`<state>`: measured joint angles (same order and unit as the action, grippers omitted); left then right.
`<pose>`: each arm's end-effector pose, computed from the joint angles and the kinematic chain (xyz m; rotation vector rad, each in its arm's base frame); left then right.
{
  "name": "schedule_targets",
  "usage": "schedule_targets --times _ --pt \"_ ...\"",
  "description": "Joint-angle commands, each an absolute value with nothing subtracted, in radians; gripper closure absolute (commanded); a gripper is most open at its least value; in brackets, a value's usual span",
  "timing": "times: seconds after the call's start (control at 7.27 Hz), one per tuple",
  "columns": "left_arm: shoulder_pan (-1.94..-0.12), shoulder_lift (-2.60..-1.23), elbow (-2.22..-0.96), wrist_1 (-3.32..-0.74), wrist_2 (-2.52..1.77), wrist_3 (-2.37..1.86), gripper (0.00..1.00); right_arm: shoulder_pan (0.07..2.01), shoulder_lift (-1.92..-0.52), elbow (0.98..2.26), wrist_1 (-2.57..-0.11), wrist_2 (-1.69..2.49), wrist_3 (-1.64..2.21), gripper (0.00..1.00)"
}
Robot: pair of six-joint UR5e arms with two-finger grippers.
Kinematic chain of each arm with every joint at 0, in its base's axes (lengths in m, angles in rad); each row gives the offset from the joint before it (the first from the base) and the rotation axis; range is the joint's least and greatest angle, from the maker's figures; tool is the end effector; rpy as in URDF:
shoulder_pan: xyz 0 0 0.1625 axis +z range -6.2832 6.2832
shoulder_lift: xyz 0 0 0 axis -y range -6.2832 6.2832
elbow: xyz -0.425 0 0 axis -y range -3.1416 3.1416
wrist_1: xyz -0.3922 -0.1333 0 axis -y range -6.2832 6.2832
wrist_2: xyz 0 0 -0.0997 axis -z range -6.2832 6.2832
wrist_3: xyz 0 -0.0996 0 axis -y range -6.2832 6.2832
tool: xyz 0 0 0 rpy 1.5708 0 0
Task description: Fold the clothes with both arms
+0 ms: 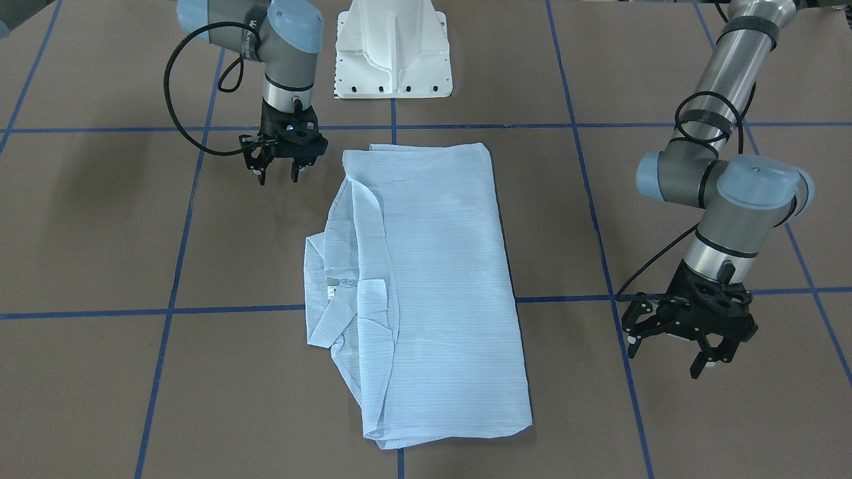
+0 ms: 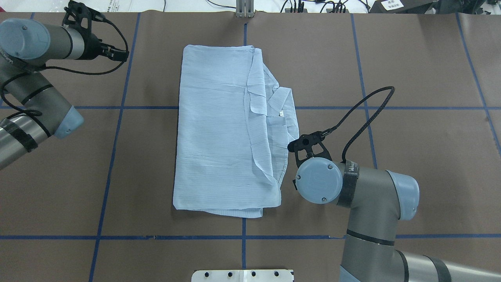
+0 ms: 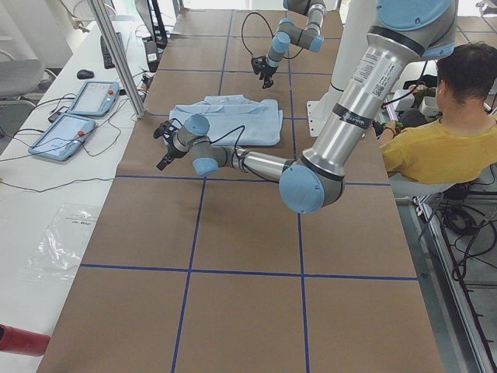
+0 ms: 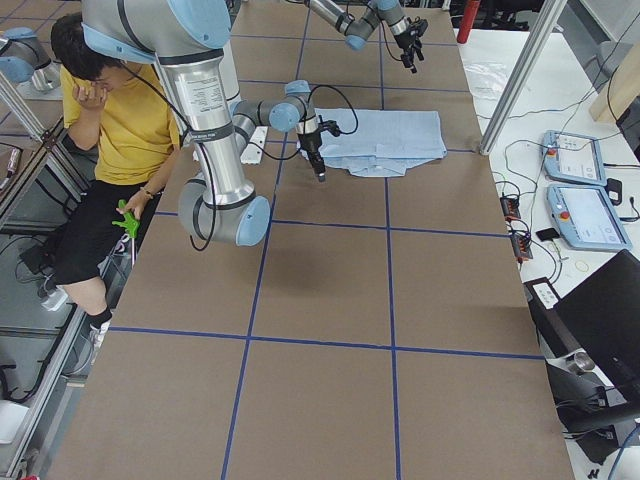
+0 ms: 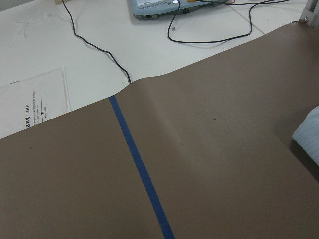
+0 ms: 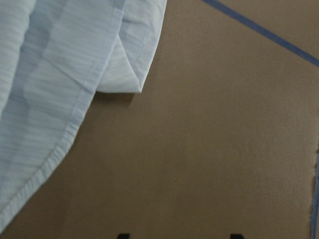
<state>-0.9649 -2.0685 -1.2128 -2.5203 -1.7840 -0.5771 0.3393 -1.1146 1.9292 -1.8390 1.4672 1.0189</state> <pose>0.3199 -0.6588 0.4381 0.7940 0.7643 0.1419 -0.5114 -0.3328 0.2916 0.3269 -0.4497 -0.1788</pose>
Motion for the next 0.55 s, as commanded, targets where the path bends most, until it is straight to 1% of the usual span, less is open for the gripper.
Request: schedule_targets --times 0.0,0.28,0.41 --pt "-0.965 -2.068 -1.215 -2.520 -1.784 -0.580 0.00 0.368 -0.978 1.867 -1.807 1.470 1.072 0.00" --pt "-0.963 -2.051 -1.232 -2.522 -1.784 -0.583 0.00 0.348 -0.878 1.643 -1.605 1.470 1.080 0.02" --pt "-0.963 -2.046 -1.233 -2.522 -1.784 -0.583 0.00 0.341 -0.850 1.591 -1.591 1.470 1.065 0.13"
